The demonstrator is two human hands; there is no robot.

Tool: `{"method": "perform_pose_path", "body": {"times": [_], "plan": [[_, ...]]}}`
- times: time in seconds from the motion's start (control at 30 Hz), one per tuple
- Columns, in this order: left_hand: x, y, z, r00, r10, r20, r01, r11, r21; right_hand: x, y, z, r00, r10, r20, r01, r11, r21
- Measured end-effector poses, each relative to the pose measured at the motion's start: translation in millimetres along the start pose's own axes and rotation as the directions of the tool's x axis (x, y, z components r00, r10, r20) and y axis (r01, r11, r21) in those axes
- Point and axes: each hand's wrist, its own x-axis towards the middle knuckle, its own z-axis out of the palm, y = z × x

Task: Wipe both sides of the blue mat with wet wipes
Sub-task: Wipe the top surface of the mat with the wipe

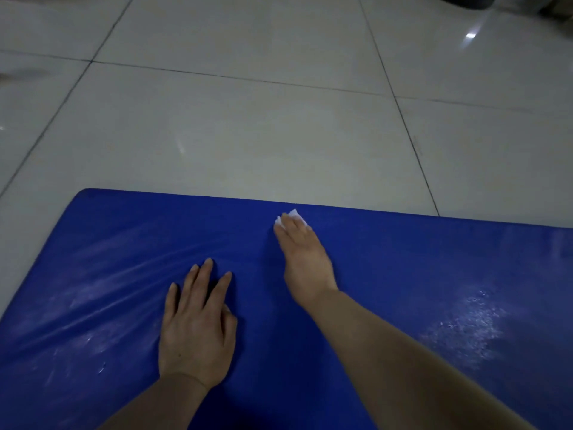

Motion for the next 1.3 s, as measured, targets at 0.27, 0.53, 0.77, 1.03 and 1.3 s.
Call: {"method": "perform_pose_path", "body": {"times": [0.27,0.53,0.77,1.03,1.3], "plan": [[0.8,0.6,-0.1,1.0,0.001,-0.002,-0.001,1.0,-0.013,-34.0,72.2,-12.9,0.862,0.486,-0.145,-0.495,0.868,-0.029],[1.0,1.6,-0.7,1.0,-0.011,0.007,0.011,1.0,-0.013,-45.3,-9.0,23.4,0.977,0.07,-0.203,-0.064,0.997,0.033],[0.6,3.4,-1.0,0.999,-0.028,0.023,0.029,0.999,-0.041,-78.3,48.3,-14.6,0.932,0.361,0.025,-0.339,0.896,-0.287],[1.0,2.3,-2.5,0.999,-0.031,0.012,0.032,0.994,-0.109,-93.8,-24.3,16.6,0.962,0.219,-0.163,-0.215,0.976,0.042],[1.7,5.0,-7.0,0.999,-0.047,0.018,0.049,0.991,-0.126,-106.2,-23.8,16.6,0.949,0.315,-0.022,-0.316,0.942,-0.11]]}}
